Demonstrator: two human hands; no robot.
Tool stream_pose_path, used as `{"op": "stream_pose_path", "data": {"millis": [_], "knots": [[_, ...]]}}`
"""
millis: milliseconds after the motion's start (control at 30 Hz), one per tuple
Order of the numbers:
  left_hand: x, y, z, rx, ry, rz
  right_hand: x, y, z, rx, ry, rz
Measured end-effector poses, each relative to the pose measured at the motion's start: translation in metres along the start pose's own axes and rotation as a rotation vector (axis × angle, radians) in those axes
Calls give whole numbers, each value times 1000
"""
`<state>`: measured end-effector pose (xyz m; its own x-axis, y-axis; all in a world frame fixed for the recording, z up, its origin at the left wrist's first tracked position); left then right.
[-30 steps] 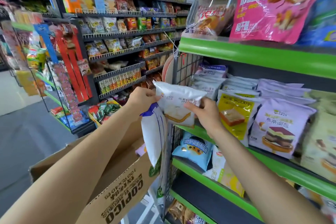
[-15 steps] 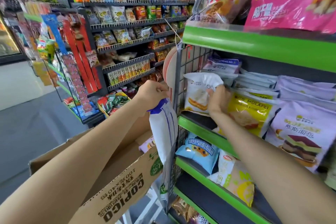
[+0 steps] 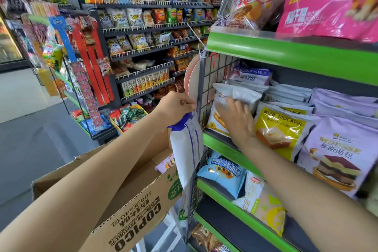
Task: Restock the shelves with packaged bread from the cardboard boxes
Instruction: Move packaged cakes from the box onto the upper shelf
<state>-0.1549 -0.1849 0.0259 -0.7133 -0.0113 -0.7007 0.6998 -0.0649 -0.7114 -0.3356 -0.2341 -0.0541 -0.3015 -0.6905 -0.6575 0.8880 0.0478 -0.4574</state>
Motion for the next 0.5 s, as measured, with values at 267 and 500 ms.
{"op": "stream_pose_path", "data": {"millis": [267, 500], "knots": [[-5, -2, -8, -305, 155, -545, -7, 5, -7, 53, 603, 729], [-6, -22, -16, -512, 125, -1133, -89, -1, -25, 103, 597, 1829]]}}
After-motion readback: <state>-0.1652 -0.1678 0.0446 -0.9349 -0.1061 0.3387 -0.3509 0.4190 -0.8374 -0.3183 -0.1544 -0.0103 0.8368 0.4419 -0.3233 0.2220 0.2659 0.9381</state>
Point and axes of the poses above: each hand's wrist, its own z-axis towards the middle knuckle, its own x-axis out of the palm, y = z × x, the point moved 2 cm from there along z, towards the middle knuckle, and after that the axes turned 4 degrees about -x, right-handed, at the moved point
